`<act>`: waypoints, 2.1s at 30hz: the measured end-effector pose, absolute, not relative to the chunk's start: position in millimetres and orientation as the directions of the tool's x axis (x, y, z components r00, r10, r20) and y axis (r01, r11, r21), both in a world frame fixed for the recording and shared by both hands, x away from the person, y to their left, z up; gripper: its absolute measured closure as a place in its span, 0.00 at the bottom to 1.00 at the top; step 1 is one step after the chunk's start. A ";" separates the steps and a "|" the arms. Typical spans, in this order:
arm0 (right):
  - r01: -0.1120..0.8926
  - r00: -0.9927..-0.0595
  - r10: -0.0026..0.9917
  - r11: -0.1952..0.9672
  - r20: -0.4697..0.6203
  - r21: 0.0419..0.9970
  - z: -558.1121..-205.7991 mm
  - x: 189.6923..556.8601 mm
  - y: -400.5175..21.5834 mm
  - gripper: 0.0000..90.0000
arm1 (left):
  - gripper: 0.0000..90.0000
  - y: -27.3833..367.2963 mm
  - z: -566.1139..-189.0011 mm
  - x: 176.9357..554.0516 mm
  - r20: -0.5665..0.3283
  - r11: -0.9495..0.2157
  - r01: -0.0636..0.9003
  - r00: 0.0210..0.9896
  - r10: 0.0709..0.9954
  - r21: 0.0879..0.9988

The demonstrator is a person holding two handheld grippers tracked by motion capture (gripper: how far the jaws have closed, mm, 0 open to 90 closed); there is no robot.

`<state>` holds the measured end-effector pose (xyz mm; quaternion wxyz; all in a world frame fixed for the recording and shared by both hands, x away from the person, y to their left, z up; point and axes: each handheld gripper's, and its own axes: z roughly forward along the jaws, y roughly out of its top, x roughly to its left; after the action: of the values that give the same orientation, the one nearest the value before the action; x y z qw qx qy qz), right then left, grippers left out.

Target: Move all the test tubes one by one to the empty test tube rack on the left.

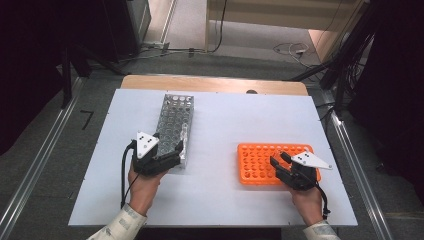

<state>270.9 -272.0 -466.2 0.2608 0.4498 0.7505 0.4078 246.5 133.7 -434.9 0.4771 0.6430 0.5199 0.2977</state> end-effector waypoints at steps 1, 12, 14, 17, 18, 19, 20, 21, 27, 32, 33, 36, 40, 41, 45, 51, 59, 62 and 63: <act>0.461 -0.459 0.888 0.269 -0.032 0.845 -466.7 271.3 -271.9 0.60 | 0.22 133.7 -434.9 246.5 -0.113 -0.005 0.385 0.284 0.952 0.923; 0.457 -0.461 0.885 0.298 -0.063 0.838 -469.4 272.8 -269.5 0.74 | 0.22 133.2 -434.8 245.5 -0.109 -0.004 0.373 0.280 0.954 0.928; 0.456 -0.459 0.886 0.296 -0.063 0.839 -469.2 272.8 -269.6 0.78 | 0.22 133.2 -434.8 245.5 -0.107 -0.005 0.374 0.280 0.954 0.928; 0.457 -0.456 0.888 0.295 -0.064 0.839 -469.1 273.0 -270.0 0.80 | 0.22 132.8 -434.9 245.4 -0.105 -0.009 0.376 0.281 0.954 0.927; 0.457 -0.455 0.888 0.295 -0.064 0.839 -469.1 273.1 -270.1 0.80 | 0.22 132.7 -434.8 245.4 -0.107 -0.008 0.377 0.282 0.954 0.926; 0.458 -0.455 0.888 0.293 -0.063 0.839 -469.0 273.2 -270.3 0.80 | 0.22 132.6 -434.8 245.3 -0.105 -0.009 0.378 0.282 0.954 0.926; 0.458 -0.453 0.889 0.291 -0.061 0.840 -468.8 273.2 -270.3 0.81 | 0.22 132.5 -434.8 245.3 -0.105 -0.010 0.378 0.282 0.954 0.926; 0.457 -0.453 0.889 0.290 -0.060 0.841 -468.3 273.2 -270.6 0.81 | 0.22 132.5 -434.8 245.3 -0.106 -0.009 0.378 0.282 0.954 0.926; 0.446 -0.452 0.890 0.285 -0.061 0.848 -464.2 272.1 -271.3 0.81 | 0.22 131.7 -434.5 244.9 -0.108 -0.009 0.378 0.288 0.952 0.926; 0.433 -0.452 0.890 0.281 -0.063 0.856 -457.6 270.5 -272.2 0.81 | 0.21 131.0 -434.4 244.9 -0.108 -0.013 0.382 0.294 0.950 0.924; 0.435 -0.449 0.892 0.276 -0.059 0.857 -456.4 269.9 -272.2 0.81 | 0.21 131.0 -434.3 244.9 -0.108 -0.013 0.382 0.295 0.949 0.924; 0.427 -0.448 0.892 0.277 -0.064 0.861 -452.7 268.1 -272.0 0.81 | 0.20 130.7 -434.0 245.0 -0.107 -0.016 0.385 0.296 0.949 0.923; 0.421 -0.443 0.895 0.269 -0.062 0.867 -447.9 265.7 -272.9 0.81 | 0.18 129.8 -433.5 245.0 -0.111 -0.014 0.389 0.296 0.949 0.921; 0.419 -0.441 0.895 0.264 -0.059 0.869 -447.0 265.3 -273.5 0.81 | 0.17 129.5 -433.2 245.0 -0.111 -0.014 0.390 0.297 0.948 0.921; 0.414 -0.442 0.896 0.249 -0.046 0.875 -442.5 262.4 -275.4 0.81 | 0.15 127.6 -432.2 244.3 -0.107 -0.020 0.389 0.303 0.947 0.921; 0.402 -0.463 0.886 0.243 -0.033 0.883 -436.9 258.0 -271.6 0.81 | 0.15 123.1 -431.1 242.8 -0.101 -0.031 0.386 0.318 0.943 0.922; 0.390 -0.499 0.866 0.249 -0.024 0.886 -431.5 255.7 -260.0 0.81 | 0.15 116.0 -430.1 241.2 -0.092 -0.046 0.382 0.337 0.937 0.923; 0.385 -0.516 0.856 0.254 -0.021 0.887 -430.8 255.8 -254.9 0.81 | 0.15 114.6 -430.2 241.2 -0.093 -0.049 0.384 0.343 0.935 0.922; 0.386 -0.521 0.853 0.256 -0.019 0.886 -430.6 255.7 -252.9 0.81 | 0.15 113.8 -430.3 241.3 -0.094 -0.048 0.383 0.344 0.934 0.922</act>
<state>255.7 -252.9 -430.6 0.2608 0.4142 0.7482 0.4478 241.3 113.8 -430.3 0.4798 0.6647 0.4955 0.2869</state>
